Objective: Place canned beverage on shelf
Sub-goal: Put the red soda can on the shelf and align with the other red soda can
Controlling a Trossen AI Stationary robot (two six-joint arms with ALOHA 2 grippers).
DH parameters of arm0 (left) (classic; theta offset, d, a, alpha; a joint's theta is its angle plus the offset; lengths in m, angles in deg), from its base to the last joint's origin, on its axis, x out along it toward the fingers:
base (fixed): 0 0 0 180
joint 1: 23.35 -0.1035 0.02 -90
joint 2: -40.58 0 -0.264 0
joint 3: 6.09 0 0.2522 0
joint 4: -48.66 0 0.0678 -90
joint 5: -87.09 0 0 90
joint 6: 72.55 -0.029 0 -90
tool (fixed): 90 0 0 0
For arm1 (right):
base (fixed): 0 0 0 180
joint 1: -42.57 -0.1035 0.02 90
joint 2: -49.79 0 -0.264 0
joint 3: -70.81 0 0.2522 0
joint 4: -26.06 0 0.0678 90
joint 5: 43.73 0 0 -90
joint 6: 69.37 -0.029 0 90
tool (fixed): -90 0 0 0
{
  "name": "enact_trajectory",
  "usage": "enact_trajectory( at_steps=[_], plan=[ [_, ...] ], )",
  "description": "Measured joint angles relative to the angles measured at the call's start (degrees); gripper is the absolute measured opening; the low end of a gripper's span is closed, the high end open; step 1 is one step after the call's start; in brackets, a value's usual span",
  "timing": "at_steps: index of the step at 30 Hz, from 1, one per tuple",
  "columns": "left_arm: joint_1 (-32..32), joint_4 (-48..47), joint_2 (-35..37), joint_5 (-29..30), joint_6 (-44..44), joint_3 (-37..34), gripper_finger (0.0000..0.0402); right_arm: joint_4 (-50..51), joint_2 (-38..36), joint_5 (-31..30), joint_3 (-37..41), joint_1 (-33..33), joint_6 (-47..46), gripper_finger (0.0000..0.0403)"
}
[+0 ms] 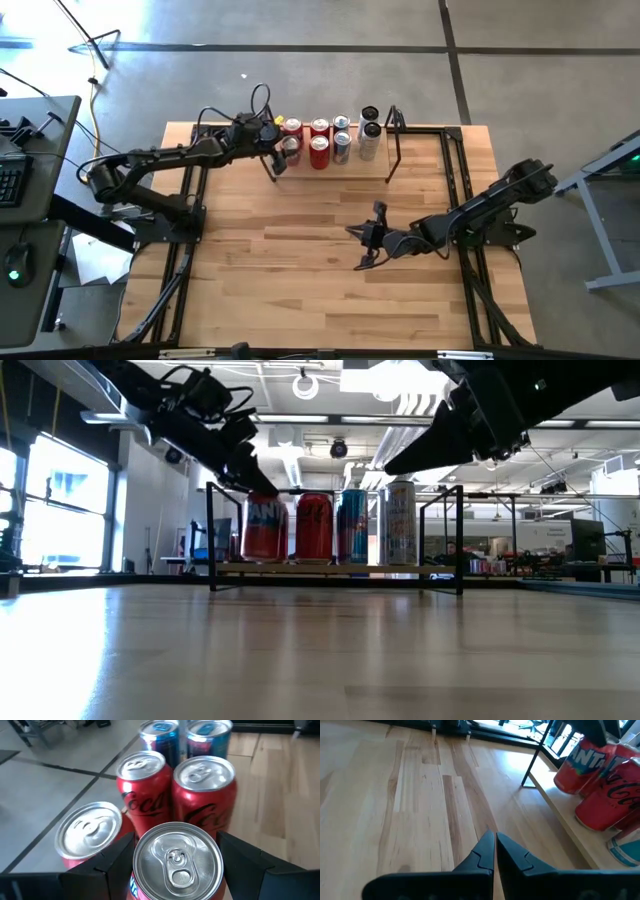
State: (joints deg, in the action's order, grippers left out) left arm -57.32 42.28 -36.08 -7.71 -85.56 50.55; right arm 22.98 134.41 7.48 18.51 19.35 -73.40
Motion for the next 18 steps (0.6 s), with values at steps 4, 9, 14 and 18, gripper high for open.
enact_trajectory(
  at_steps=[4, 9, 14, 18],
  plan=[
    [-0.3, -0.2, 0.0, 0.0, 0.3, 0.0, 0.0232, -0.1, 1.1, 0.0, 0.0, 0.4, -0.1, 0.0002],
    [-0.2, -0.2, 0.0, -0.1, 0.5, 0.0, 0.025, -1.1, 1.7, 0.2, 0.0, 0.9, -0.1, 0.0002],
    [-0.1, 0.4, 0.2, -0.2, 0.8, 0.2, 0.0278, -1.5, 1.7, 0.4, 0.0, 1.1, 0.2, 0.0002],
    [-0.1, 0.2, 0.1, -0.2, 1.0, 0.2, 0.0279, -1.4, 1.7, 0.4, 0.0, 1.1, 0.0, 0.0002]
  ],
)
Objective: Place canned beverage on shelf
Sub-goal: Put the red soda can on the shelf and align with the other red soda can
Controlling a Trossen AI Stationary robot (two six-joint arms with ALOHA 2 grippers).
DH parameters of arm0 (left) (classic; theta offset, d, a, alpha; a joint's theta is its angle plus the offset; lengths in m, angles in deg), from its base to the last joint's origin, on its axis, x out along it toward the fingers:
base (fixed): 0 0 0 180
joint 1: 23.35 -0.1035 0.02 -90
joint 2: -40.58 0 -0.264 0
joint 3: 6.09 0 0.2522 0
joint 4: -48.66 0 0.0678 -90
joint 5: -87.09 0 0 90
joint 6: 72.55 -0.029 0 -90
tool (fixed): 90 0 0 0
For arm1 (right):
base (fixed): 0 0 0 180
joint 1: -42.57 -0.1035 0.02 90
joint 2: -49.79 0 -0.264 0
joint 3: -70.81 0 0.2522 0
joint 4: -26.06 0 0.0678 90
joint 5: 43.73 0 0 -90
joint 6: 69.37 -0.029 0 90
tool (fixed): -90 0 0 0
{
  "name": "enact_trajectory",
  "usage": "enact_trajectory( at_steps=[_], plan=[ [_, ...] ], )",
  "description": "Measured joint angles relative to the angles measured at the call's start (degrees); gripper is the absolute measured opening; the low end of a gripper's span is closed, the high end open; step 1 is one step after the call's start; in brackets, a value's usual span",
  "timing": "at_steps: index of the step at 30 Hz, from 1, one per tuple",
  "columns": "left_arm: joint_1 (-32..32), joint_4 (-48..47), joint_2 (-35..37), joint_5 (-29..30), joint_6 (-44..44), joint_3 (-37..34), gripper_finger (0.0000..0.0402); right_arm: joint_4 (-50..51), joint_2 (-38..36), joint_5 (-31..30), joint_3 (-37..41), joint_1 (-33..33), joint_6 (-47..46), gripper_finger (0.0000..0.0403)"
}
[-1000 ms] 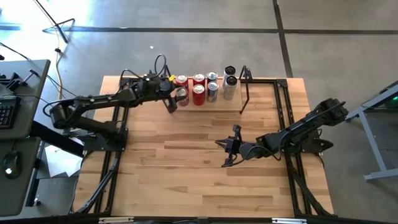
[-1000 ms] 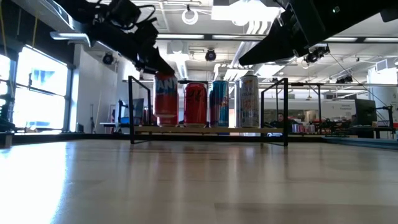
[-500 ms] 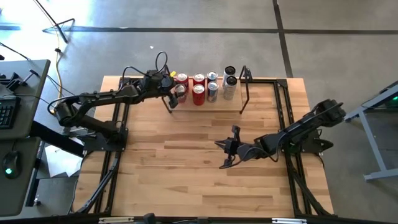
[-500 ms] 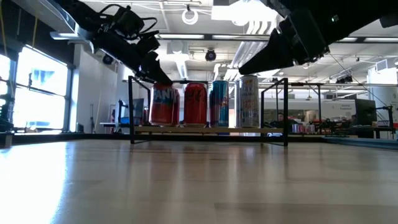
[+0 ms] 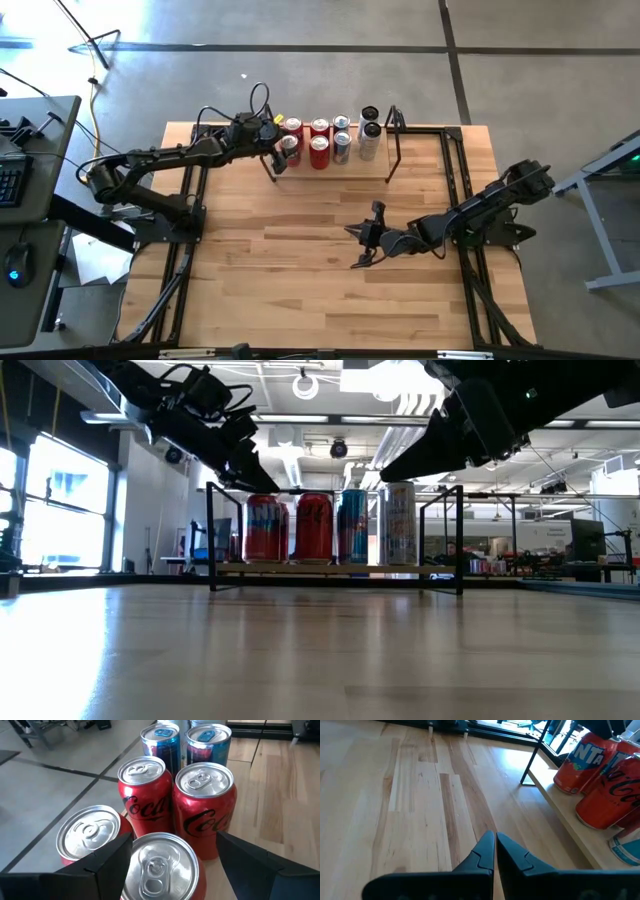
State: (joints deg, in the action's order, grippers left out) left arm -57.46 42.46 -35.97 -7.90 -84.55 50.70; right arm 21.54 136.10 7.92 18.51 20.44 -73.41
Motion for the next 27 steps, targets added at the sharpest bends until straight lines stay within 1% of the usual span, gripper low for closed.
enact_trajectory(
  at_steps=[13, 21, 25, 27],
  plan=[
    [0.0, -0.1, 0.1, 0.0, 1.4, 0.0, 0.0281, 0.0, 0.0, 0.0, 0.0, 0.0, 0.0, 0.0002],
    [1.0, 0.1, 4.5, 0.1, 0.9, -0.1, 0.0282, 0.0, 0.0, 0.0, 0.0, 0.0, 0.0, 0.0002],
    [1.3, -1.8, 6.5, 2.9, 0.9, -0.1, 0.0278, 0.0, 0.0, 0.0, 0.0, 0.0, 0.0, 0.0002],
    [1.3, -3.8, 7.0, 7.5, 0.9, -0.1, 0.0264, 0.0, 0.0, 0.0, 0.0, 0.0, 0.0, 0.0002]
  ],
)
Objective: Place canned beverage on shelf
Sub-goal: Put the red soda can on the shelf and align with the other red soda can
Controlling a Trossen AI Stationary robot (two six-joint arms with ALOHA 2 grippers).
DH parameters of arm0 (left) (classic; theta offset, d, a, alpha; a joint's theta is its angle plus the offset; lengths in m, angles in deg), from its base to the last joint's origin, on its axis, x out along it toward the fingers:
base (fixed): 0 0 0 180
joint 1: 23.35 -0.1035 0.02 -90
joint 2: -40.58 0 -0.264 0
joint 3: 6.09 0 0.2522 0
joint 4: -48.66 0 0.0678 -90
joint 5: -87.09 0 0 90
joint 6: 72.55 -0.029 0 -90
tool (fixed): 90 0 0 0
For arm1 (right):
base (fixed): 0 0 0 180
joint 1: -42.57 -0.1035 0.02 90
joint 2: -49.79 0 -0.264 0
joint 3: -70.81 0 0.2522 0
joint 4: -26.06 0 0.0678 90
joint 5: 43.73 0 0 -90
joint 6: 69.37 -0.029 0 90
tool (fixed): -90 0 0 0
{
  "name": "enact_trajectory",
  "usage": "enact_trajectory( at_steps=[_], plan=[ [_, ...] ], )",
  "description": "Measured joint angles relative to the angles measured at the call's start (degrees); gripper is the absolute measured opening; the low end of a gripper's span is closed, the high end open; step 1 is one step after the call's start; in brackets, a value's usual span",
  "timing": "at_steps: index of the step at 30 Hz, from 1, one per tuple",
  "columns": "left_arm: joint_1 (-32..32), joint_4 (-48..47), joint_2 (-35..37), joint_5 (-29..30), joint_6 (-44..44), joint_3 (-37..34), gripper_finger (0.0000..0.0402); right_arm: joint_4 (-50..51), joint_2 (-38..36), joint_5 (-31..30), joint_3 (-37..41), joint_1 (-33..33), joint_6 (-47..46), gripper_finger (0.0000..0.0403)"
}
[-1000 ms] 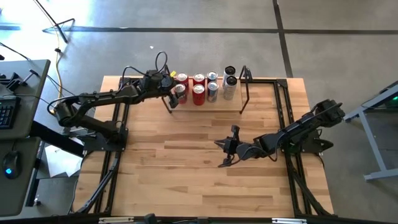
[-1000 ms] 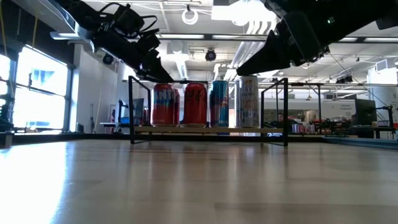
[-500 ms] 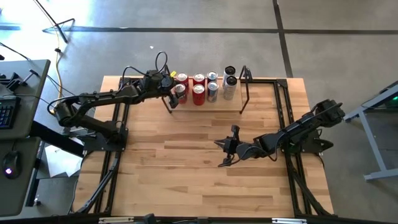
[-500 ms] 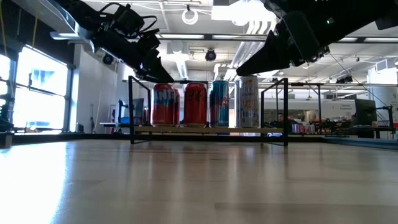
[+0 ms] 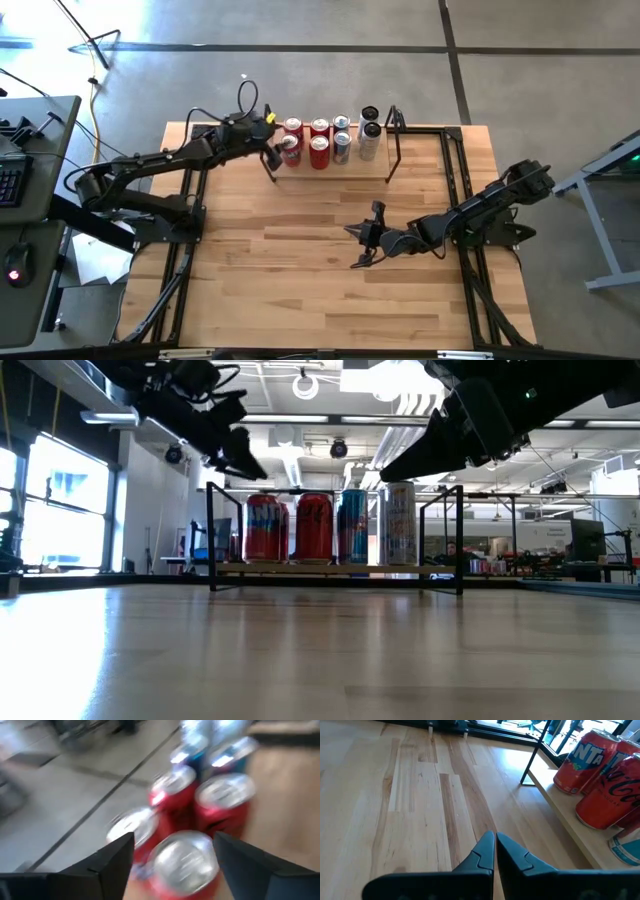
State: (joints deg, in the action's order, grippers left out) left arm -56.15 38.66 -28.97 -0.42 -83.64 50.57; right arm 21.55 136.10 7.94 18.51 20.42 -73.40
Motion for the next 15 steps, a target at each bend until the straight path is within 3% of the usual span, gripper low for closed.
enact_trajectory(
  at_steps=[4, 15],
  plan=[
    [0.1, -5.9, -0.1, 9.8, -1.3, 0.5, 0.0207, 0.0, 0.0, 0.0, 0.0, 0.0, 0.0, 0.0002],
    [2.5, -7.0, -0.3, 11.6, -4.6, 1.6, 0.0011, 0.0, 0.0, 0.0, 0.0, 0.0, 0.0, 0.0002]
  ],
)
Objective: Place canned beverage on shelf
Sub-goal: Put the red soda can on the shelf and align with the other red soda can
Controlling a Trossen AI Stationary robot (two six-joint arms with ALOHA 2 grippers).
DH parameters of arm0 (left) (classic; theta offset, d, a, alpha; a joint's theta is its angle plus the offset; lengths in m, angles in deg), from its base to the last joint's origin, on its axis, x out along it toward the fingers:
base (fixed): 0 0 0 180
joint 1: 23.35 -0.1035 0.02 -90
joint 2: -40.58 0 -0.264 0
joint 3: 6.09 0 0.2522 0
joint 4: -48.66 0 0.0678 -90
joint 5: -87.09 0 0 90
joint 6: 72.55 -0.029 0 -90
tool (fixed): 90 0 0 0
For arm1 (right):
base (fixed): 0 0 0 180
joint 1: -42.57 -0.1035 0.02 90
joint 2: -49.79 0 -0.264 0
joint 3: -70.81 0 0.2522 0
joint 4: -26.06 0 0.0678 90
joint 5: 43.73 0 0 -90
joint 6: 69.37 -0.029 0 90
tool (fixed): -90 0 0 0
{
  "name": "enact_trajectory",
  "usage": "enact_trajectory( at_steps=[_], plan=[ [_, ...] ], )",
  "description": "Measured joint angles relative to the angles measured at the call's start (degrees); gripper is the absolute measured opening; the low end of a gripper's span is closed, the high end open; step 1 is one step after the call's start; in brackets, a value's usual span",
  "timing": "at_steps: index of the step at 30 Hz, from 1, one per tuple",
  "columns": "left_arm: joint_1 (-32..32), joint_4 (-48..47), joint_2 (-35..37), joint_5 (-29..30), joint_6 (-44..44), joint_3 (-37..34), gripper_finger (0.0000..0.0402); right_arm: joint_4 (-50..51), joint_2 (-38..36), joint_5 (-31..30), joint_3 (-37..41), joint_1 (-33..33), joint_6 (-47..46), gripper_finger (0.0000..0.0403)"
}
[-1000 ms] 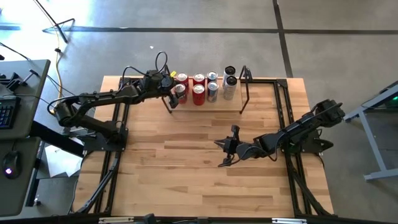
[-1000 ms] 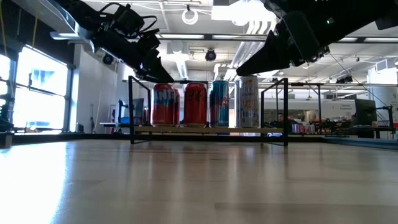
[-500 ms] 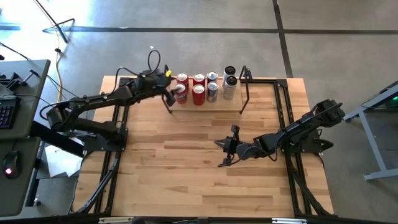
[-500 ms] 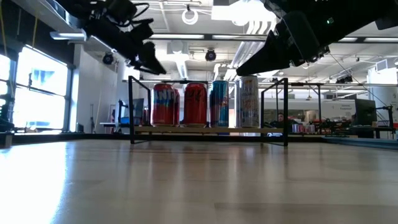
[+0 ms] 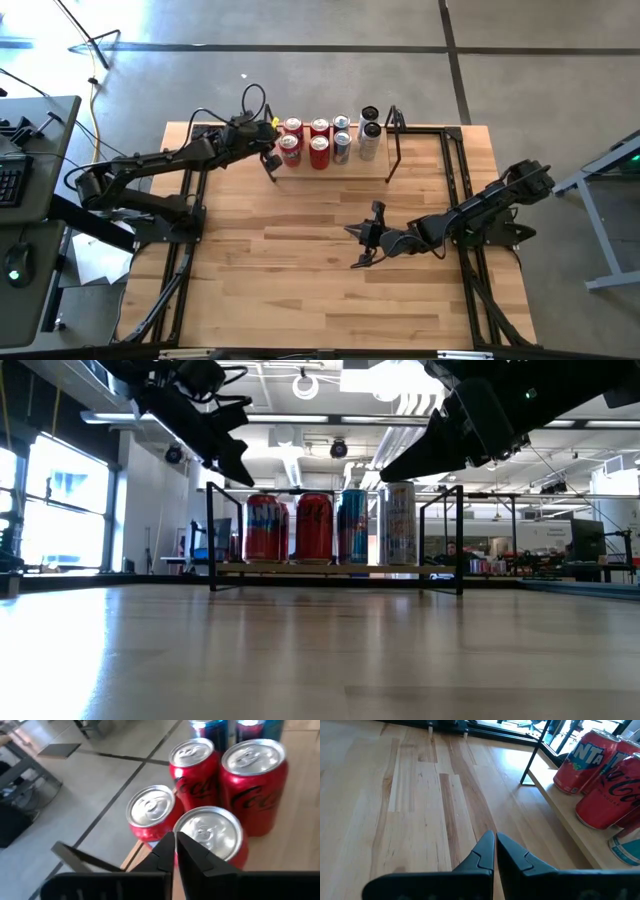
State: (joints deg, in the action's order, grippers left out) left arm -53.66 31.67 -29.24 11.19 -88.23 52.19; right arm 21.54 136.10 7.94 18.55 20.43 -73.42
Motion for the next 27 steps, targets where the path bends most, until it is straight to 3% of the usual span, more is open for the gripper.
enact_trajectory(
  at_steps=[6, 27],
  plan=[
    [0.0, -0.9, -1.1, 6.0, -0.5, 0.0, 0.0005, 0.0, 0.0, 0.2, 0.0, 0.0, 0.0, 0.0002],
    [0.0, 3.3, -5.4, 3.1, 1.5, 0.0, 0.0, -0.1, 0.0, 0.7, 0.0, 0.0, 0.0, 0.0002]
  ],
)
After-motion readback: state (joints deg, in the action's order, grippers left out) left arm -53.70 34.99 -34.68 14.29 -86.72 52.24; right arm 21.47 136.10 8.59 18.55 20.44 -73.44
